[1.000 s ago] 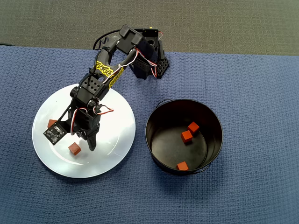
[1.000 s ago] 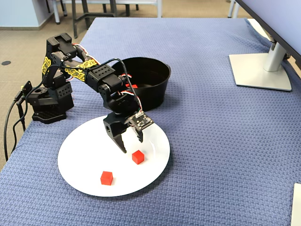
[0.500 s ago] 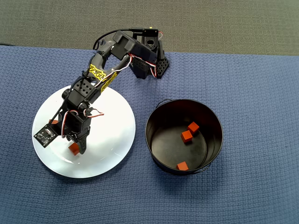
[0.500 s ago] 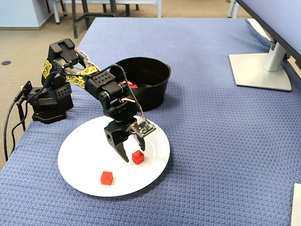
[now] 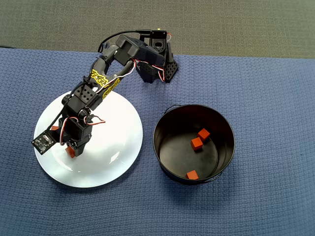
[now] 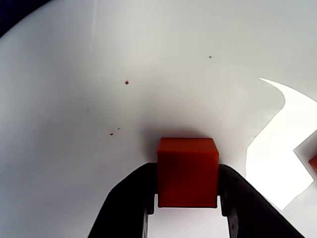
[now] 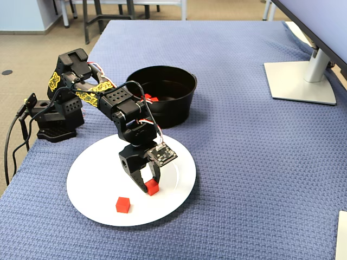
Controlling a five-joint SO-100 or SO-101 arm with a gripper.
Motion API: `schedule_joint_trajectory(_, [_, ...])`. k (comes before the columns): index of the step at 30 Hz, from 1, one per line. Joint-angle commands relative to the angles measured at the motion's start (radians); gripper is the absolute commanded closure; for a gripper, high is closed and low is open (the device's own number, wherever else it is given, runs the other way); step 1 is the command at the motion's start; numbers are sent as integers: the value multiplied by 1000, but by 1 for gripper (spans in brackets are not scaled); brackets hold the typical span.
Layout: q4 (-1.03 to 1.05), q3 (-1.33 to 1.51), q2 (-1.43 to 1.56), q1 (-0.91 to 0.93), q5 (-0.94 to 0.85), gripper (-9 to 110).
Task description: Pick up the red cubes from the white plate and place them in the black recipient
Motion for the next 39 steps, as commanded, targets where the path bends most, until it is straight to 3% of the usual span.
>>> schedule_joint_trajectory(1, [-34,61,206,-29,94,101])
schedule_joint_trajectory(5, [-77,270,483,-87,282,101])
schedule_joint_trajectory(13, [32,465,962,-299,729,102])
schedule_joint_trajectory(24, [94,600,1132,-831,948,102])
schedule_joint_trajectory(25, [94,617,1126,-879,951,98])
schedule_joint_trajectory(27, [114,638,1112,-950,927,65])
schedule_joint_trajectory(28, [114,641,1112,-957,925,59])
schedule_joint_trajectory(31, [127,581,1115,-873,879,61])
schedule_joint_trajectory(36, [235,443,1052,-575,698,68])
schedule_joint_trajectory(39, [175,459,1011,-367,540,70])
